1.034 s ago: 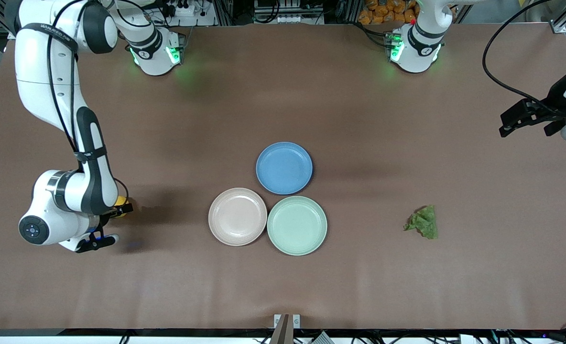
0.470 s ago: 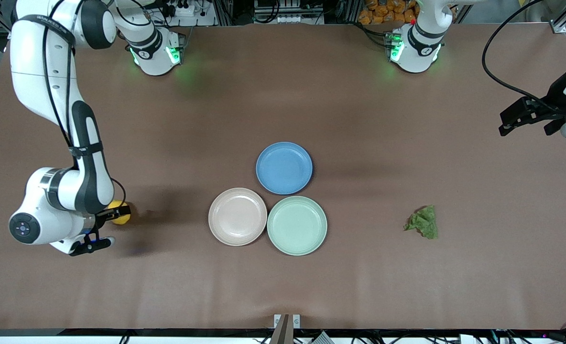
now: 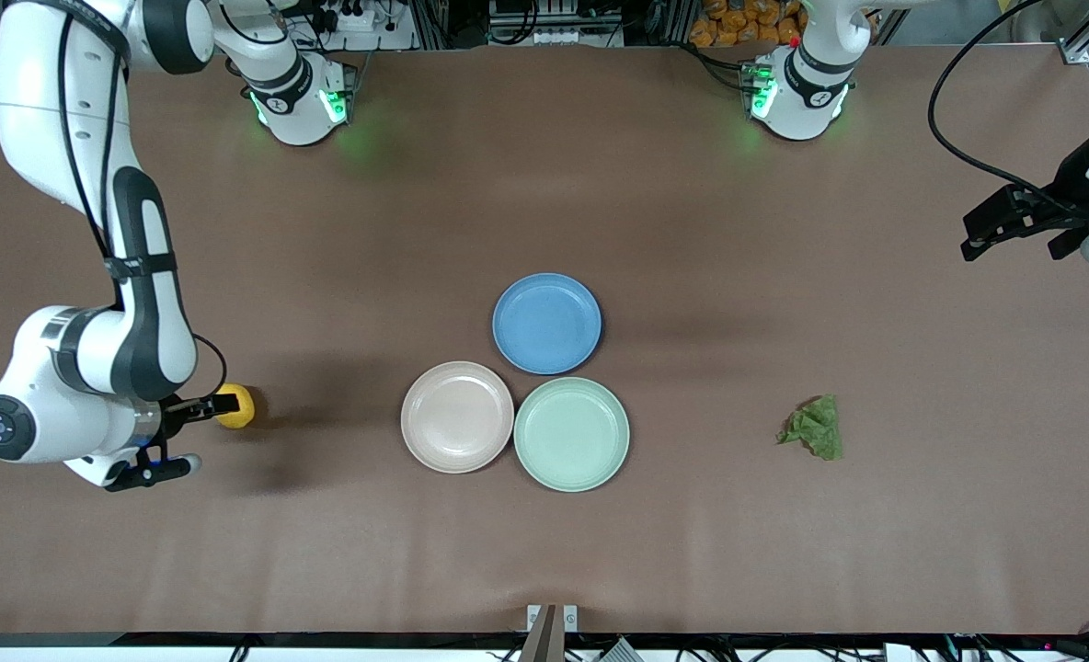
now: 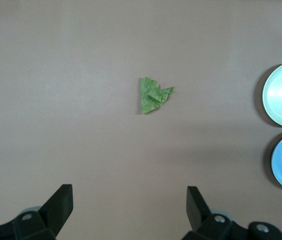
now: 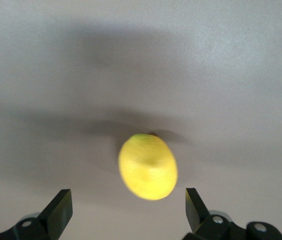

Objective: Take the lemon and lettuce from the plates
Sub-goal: 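Lower the lemon onto the table with the right gripper, then open the right gripper and raise it away from the lemon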

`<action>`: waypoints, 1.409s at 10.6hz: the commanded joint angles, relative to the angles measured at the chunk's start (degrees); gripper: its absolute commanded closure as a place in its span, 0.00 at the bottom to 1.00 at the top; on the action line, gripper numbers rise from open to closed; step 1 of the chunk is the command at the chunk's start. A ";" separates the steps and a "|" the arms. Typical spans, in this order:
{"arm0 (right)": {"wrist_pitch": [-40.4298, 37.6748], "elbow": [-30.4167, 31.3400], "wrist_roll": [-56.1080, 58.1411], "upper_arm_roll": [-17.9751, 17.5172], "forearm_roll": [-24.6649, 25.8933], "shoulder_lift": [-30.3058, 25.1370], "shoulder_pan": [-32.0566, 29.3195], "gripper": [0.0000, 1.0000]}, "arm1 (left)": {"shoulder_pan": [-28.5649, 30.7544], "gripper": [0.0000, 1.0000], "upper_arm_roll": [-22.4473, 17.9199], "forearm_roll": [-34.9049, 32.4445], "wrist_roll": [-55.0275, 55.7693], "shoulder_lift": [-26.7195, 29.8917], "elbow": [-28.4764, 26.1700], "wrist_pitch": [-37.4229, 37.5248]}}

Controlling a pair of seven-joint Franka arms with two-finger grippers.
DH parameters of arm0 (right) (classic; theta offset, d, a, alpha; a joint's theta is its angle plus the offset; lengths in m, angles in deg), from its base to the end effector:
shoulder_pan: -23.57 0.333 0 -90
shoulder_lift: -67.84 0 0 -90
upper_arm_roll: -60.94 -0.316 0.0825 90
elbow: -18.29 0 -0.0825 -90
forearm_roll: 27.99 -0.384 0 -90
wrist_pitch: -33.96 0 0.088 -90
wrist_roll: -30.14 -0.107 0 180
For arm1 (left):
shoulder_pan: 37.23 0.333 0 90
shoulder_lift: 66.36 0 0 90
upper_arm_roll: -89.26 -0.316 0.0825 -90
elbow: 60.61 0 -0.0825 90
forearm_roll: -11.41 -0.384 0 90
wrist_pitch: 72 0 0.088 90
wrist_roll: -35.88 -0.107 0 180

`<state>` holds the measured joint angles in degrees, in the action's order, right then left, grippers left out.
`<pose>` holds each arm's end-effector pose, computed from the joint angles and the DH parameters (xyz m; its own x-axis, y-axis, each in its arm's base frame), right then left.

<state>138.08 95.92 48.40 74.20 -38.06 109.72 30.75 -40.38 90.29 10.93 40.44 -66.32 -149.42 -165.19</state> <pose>0.7045 -0.0280 0.2783 0.9538 0.1891 -0.2336 0.1755 -0.9814 -0.0778 0.5590 -0.0400 0.6399 0.9970 0.0064 0.0775 0.0066 -1.0000 -0.0022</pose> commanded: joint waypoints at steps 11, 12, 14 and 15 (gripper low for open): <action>-8.13 15.80 -10.70 -8.16 1.54 -27.54 -6.56 0.00 | 0.17 0.00 -0.15 0.49 1.07 0.59 1.18 4.69; -8.84 15.80 -10.79 -8.25 3.46 -29.29 -6.48 0.00 | 0.43 0.00 -0.15 0.92 1.07 0.58 1.27 4.78; -10.60 15.80 -15.24 -9.74 6.72 -32.20 -6.65 0.00 | 0.43 0.00 -0.15 1.01 1.07 0.58 1.36 4.78; -11.21 15.80 -18.14 -11.14 8.39 -33.60 -7.00 0.00 | 0.43 0.00 -0.06 0.92 1.07 0.58 1.45 4.78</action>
<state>127.69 109.10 36.14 66.73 -33.41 81.00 25.40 -40.14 90.05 10.93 40.48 -65.71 -149.09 -161.60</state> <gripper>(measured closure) 0.000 0.000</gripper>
